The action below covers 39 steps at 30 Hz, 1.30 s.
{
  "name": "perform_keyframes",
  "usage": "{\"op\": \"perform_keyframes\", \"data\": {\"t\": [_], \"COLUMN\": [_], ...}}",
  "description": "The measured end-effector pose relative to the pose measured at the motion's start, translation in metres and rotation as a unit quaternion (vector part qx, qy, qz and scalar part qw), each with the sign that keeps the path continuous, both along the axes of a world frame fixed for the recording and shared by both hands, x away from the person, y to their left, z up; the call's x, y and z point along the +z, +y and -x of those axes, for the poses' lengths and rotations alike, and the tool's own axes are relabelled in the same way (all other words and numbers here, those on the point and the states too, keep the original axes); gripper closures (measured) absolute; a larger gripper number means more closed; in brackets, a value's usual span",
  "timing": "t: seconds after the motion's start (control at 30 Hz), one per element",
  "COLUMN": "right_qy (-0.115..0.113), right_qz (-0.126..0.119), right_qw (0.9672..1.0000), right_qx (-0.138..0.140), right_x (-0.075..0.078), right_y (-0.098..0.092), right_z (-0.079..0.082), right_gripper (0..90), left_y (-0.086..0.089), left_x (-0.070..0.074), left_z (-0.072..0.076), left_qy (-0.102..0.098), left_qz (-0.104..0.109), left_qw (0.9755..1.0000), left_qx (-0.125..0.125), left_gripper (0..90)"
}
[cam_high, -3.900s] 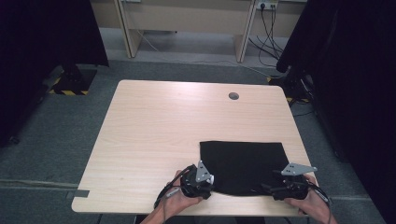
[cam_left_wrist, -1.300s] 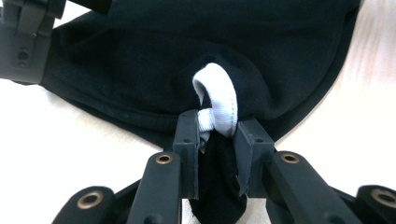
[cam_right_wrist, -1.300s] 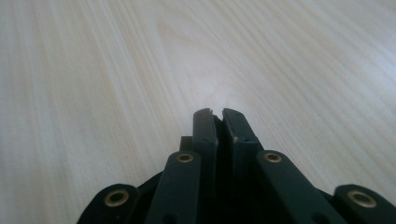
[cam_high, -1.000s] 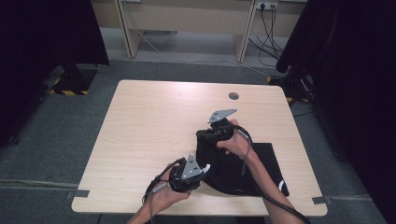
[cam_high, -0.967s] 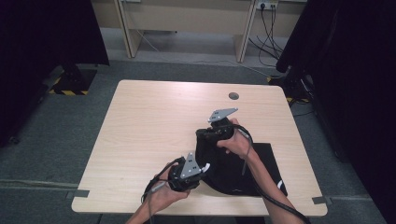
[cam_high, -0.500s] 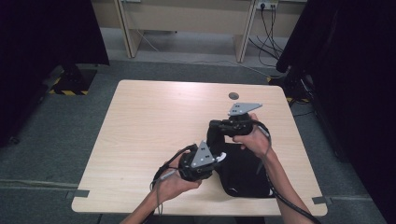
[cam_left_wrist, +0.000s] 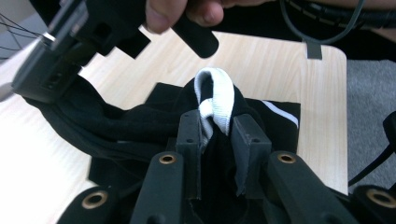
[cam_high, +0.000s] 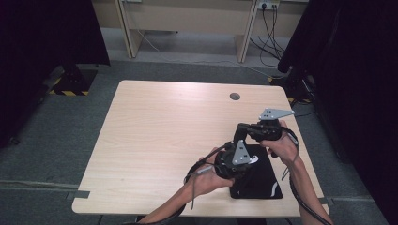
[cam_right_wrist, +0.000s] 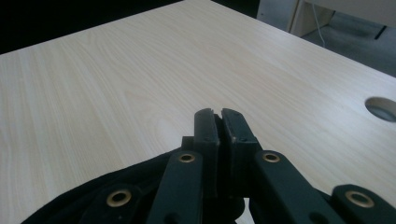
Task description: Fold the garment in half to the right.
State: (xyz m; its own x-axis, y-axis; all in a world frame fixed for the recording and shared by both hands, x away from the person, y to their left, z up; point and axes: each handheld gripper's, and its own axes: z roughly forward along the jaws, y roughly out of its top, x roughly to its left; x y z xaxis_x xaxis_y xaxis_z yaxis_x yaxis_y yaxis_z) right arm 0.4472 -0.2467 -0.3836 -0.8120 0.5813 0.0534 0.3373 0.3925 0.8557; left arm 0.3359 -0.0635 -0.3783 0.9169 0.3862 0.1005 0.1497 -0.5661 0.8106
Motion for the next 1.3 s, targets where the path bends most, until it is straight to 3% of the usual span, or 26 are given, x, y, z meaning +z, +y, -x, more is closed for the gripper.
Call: {"op": "perform_keyframes", "data": {"t": [0.2,0.37,0.47,0.57,0.73,0.83,1.0,1.1,1.2,1.23,1.3], "right_qy": [0.016,0.036,0.035,0.029,0.022,0.026,0.060,0.083,0.099,0.102,0.105], "right_qz": [0.013,0.023,0.033,0.035,0.054,0.070,0.101,0.123,0.159,0.162,0.166], "right_qw": [0.9996,0.9976,0.9962,0.9954,0.9920,0.9892,0.9821,0.9773,0.9726,0.9724,0.9733], "right_qx": [-0.018,-0.055,-0.072,-0.085,-0.112,-0.126,-0.147,-0.152,-0.138,-0.134,-0.119], "right_x": [-0.019,-0.033,-0.033,-0.029,-0.020,-0.019,-0.028,-0.037,-0.047,-0.049,-0.054], "right_y": [-0.017,-0.032,-0.037,-0.041,-0.043,-0.043,-0.043,-0.044,-0.048,-0.050,-0.057], "right_z": [-0.002,-0.006,-0.005,-0.003,-0.001,-0.001,-0.005,-0.005,-0.007,-0.008,-0.009], "right_gripper": [83.3,67.9,58.4,51.0,43.0,39.4,35.4,36.9,57.1,66.6,79.7], "left_y": [-0.021,-0.034,-0.035,-0.026,0.001,0.014,0.013,0.006,0.004,0.005,0.007], "left_x": [-0.016,-0.026,-0.027,-0.019,-0.008,-0.016,-0.052,-0.070,-0.082,-0.086,-0.089], "left_z": [-0.005,-0.009,-0.010,-0.009,-0.004,-0.004,-0.004,-0.003,-0.001,0.000,0.001], "left_qy": [0.010,0.025,0.035,0.044,0.044,0.043,0.061,0.071,0.072,0.071,0.077], "left_qz": [-0.020,-0.013,0.014,0.053,0.087,0.064,0.018,0.001,-0.025,-0.033,-0.028], "left_qw": [0.9997,0.9996,0.9993,0.9976,0.9952,0.9962,0.9962,0.9953,0.9951,0.9950,0.9944], "left_qx": [-0.002,-0.004,-0.007,-0.004,0.009,0.039,0.060,0.065,0.063,0.063,0.066], "left_gripper": [73.5,67.5,53.1,43.0,34.7,32.1,28.0,25.3,25.1,25.3,25.5]}}
